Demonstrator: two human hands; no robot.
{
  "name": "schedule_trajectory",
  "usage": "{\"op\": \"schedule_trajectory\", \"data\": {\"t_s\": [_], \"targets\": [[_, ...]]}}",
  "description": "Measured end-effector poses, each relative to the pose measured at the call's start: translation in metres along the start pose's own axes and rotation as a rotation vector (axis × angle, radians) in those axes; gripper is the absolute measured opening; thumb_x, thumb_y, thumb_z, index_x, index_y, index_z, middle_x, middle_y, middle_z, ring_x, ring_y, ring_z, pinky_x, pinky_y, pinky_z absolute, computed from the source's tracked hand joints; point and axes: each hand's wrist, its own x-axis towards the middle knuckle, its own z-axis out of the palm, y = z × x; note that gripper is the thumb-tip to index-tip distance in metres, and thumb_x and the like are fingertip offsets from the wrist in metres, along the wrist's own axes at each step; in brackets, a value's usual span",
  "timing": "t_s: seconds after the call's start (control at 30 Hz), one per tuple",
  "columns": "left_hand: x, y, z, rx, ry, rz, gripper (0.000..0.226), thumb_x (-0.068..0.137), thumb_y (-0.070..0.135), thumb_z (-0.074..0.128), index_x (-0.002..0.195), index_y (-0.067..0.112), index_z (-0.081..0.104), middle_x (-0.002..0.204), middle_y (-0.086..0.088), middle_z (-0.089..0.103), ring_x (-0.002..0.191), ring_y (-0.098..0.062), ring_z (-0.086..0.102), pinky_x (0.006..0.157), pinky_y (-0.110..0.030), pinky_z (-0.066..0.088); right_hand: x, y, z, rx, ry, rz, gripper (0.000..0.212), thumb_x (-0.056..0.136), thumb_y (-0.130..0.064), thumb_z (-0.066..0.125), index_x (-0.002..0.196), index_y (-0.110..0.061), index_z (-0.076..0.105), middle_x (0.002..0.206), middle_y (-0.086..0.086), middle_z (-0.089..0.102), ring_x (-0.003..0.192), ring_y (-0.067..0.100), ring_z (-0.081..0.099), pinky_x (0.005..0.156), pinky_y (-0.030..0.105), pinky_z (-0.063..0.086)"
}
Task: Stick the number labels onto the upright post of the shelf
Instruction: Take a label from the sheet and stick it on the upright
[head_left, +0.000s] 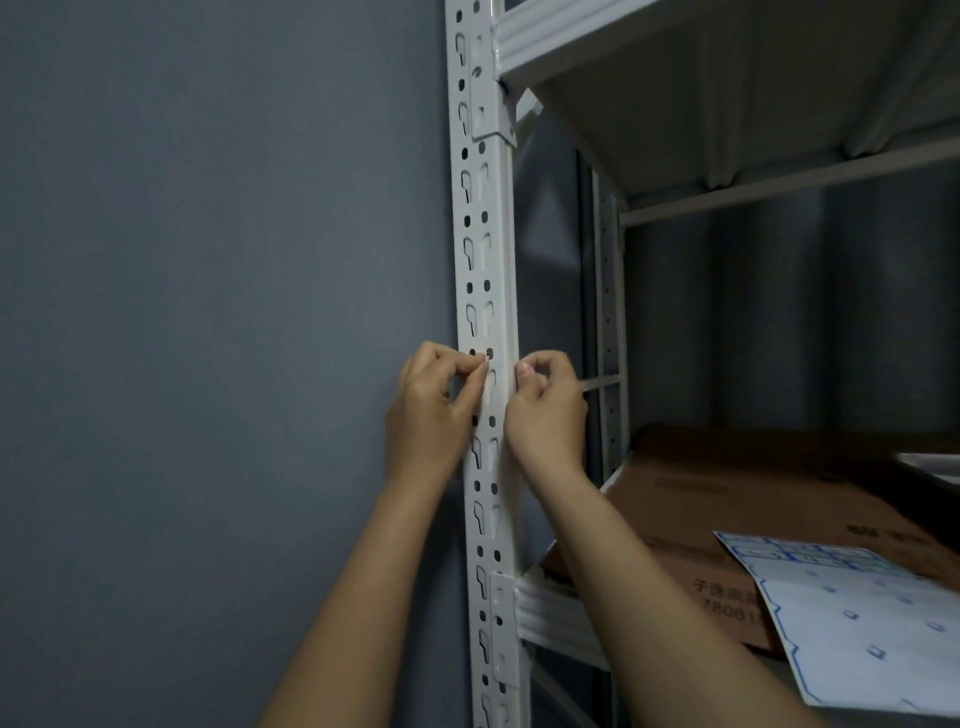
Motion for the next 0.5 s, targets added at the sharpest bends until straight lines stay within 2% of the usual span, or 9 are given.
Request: {"op": "schedule_trajectory", "data": {"t_s": [0.13, 0.27, 0.37, 0.5], "targets": [[-0.0009, 0.0022, 0.0010, 0.134, 0.037, 0.094, 0.011, 0.087, 0.021, 0.063, 0.079, 0.014, 0.064, 0.085, 0.010, 0.054, 0.080, -0.006, 0.050, 0.056, -0.033, 0.046, 0.0003, 0.0031, 0.0015, 0.004, 0.003, -0.012, 0.010, 0.098, -0.012, 0.047, 0.091, -0.014, 0.054, 0.071, -0.007, 0.054, 0.068, 0.015, 0.053, 0.068, 0.035, 0.045], [0.0031, 0.0023, 0.0031, 0.067, 0.036, 0.013, 0.013, 0.086, 0.020, 0.064, 0.074, 0.016, 0.060, 0.080, 0.014, 0.050, 0.080, -0.008, 0.053, 0.059, -0.034, 0.046, 0.0007, 0.0021, 0.0006, -0.014, -0.002, -0.016, 0.010, 0.098, -0.012, 0.047, 0.092, -0.014, 0.054, 0.071, -0.008, 0.053, 0.071, 0.017, 0.054, 0.071, 0.037, 0.046], [0.0014, 0.0001, -0.0004, -0.015, -0.009, -0.008, 0.009, 0.088, 0.024, 0.065, 0.080, 0.019, 0.066, 0.083, 0.015, 0.054, 0.085, -0.008, 0.057, 0.062, -0.033, 0.048, -0.0005, 0.0009, -0.0002, -0.019, 0.004, -0.018, 0.010, 0.098, -0.012, 0.047, 0.093, -0.013, 0.054, 0.072, -0.008, 0.054, 0.074, 0.019, 0.056, 0.072, 0.037, 0.046], [-0.0005, 0.0033, -0.0004, 0.080, 0.011, 0.029, 0.012, 0.089, 0.026, 0.063, 0.081, 0.017, 0.065, 0.086, 0.016, 0.053, 0.085, -0.011, 0.056, 0.061, -0.032, 0.046, -0.0014, 0.0019, 0.0031, -0.011, 0.025, -0.009, 0.010, 0.099, -0.012, 0.046, 0.094, -0.012, 0.055, 0.073, -0.005, 0.055, 0.074, 0.021, 0.057, 0.073, 0.041, 0.048]]}}
